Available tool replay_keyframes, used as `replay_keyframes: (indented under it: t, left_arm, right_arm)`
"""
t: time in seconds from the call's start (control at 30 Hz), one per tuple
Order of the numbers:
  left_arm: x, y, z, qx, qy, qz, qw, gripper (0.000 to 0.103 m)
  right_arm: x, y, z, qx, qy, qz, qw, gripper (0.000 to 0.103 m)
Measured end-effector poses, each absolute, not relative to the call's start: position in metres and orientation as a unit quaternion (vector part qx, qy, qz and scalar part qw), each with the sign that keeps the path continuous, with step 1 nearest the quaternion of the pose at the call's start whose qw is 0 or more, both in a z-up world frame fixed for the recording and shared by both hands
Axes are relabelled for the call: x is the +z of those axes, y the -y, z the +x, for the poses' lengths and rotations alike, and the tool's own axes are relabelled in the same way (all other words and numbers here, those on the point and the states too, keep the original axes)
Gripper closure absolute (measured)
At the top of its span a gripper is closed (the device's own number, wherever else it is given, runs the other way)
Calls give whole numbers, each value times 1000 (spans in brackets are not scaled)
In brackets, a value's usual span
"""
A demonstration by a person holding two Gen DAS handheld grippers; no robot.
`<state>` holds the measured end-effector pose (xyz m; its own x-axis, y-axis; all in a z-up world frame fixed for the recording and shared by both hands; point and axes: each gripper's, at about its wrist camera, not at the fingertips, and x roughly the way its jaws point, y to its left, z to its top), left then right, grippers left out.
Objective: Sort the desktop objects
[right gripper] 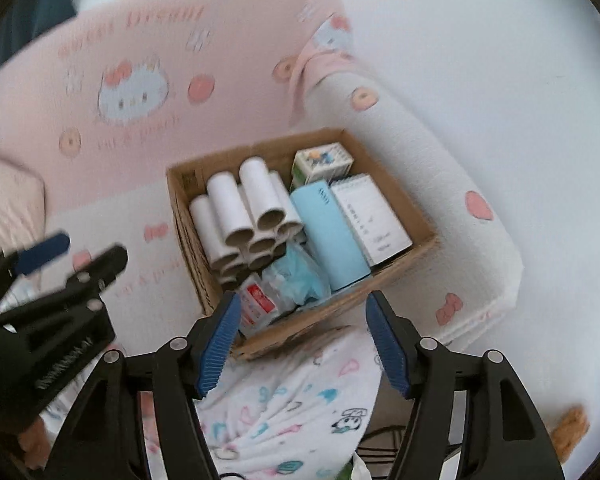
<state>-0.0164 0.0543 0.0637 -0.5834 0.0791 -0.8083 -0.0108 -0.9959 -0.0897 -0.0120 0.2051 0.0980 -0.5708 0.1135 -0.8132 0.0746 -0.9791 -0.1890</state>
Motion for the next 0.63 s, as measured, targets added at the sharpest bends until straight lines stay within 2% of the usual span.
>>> replay_keyframes:
  t: [0.3, 0.63]
  left_arm:
    - [73, -47, 0, 893, 18, -449, -13, 35]
    - [77, -46, 8, 898, 17, -439, -16, 29]
  right_arm:
    - [84, -189, 5, 873, 147, -465, 21, 38]
    - [92, -184, 13, 880, 148, -451, 13, 38]
